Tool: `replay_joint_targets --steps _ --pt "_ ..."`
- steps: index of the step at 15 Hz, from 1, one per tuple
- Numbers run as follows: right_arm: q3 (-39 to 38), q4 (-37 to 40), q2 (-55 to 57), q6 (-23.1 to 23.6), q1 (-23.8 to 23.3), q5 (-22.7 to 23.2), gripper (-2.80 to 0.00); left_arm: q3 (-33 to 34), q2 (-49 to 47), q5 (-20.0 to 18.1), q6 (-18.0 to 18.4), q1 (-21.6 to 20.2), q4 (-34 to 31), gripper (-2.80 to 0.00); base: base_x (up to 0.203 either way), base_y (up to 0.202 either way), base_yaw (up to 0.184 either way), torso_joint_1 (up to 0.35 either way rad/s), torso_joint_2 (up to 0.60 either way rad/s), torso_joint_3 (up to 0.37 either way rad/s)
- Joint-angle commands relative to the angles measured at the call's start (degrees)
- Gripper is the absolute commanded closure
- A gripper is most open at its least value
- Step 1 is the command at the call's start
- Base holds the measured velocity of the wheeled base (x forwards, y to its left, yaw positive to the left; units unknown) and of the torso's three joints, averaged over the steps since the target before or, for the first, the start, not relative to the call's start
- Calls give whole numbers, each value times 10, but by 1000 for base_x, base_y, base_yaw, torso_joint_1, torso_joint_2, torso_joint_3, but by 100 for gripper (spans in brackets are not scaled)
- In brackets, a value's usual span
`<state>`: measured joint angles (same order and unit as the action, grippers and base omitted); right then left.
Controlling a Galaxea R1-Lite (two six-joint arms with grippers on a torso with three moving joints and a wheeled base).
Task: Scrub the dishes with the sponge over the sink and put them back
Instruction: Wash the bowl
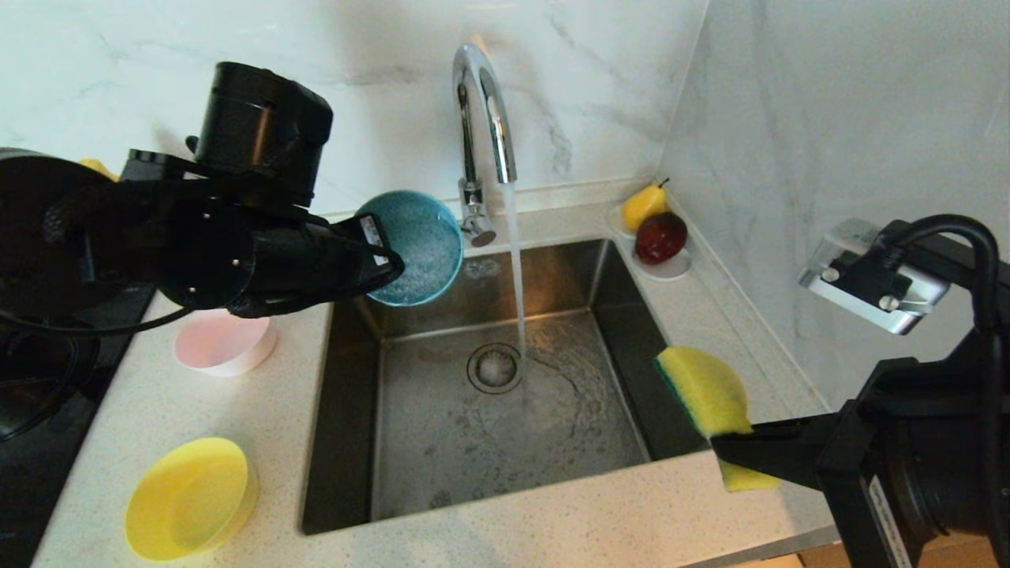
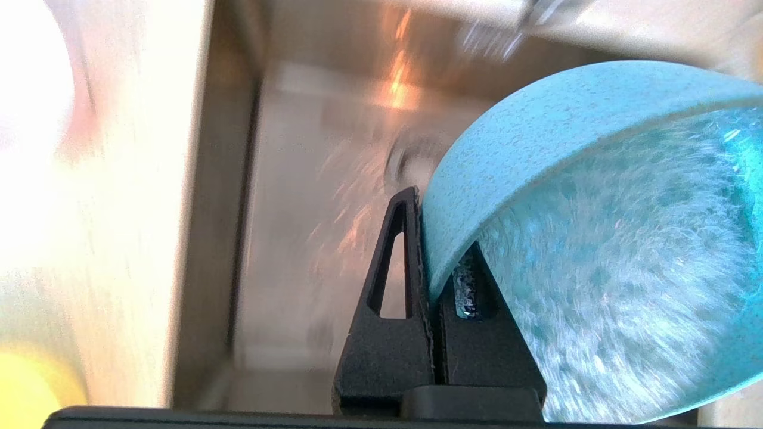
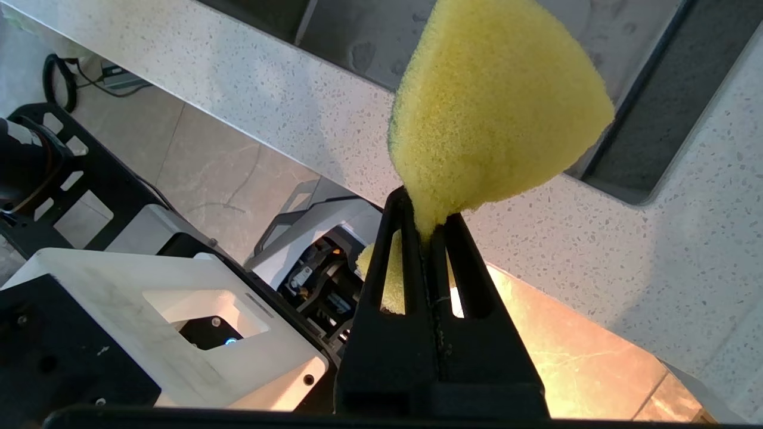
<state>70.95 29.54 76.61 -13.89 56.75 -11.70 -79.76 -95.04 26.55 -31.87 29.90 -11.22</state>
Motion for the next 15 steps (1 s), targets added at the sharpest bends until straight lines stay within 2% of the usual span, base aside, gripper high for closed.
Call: replay_joint_targets --steps 1,5,8,10,15 --pt "-1 2 8 -3 0 -1 0 49 47 3 48 0 94 0 0 0 0 0 0 0" --pt "-2 3 8 -3 -1 0 0 104 50 4 92 -9 244 0 0 0 0 0 0 0" --pt "-2 3 8 -3 -1 0 0 177 50 -2 168 -19 420 0 0 0 0 0 0 0" --pt "-1 3 8 -3 -1 -1 0 216 46 -13 209 -23 513 0 0 0 0 0 0 0" --pt "-1 2 13 -2 -1 0 0 255 42 -56 222 -43 644 0 0 0 0 0 0 0"
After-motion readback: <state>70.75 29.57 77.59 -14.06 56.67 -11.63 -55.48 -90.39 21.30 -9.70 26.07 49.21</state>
